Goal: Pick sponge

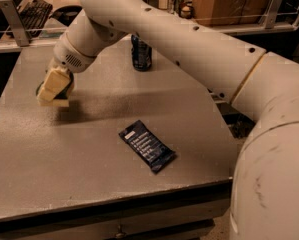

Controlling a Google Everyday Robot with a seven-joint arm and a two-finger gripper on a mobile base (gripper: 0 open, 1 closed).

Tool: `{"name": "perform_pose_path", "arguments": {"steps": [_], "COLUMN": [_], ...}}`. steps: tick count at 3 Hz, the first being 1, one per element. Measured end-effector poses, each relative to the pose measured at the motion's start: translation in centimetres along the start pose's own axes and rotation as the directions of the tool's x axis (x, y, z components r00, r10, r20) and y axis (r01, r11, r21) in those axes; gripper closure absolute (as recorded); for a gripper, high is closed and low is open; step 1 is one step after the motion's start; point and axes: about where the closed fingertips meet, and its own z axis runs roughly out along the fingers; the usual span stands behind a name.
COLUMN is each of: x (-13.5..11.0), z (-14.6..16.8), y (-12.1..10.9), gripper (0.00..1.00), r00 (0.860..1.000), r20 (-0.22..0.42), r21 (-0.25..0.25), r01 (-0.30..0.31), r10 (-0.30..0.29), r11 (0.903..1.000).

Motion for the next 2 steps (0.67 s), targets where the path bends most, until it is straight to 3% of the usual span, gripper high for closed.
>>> {"name": "perform_pose_path", "arguments": {"steps": [1, 2], "x": [-3.6, -5.4], "z": [-3.3, -6.8], "y": [-0.1, -0.3], "gripper": [1.00, 1.00], "r00": [0.985, 0.939], "r20": [0.171, 0.343], "r21": [-0.032, -0.071], "r01": [0.035, 0.036], "r10": [-0.029, -0.009], "r11": [0.9989, 0.9968]}}
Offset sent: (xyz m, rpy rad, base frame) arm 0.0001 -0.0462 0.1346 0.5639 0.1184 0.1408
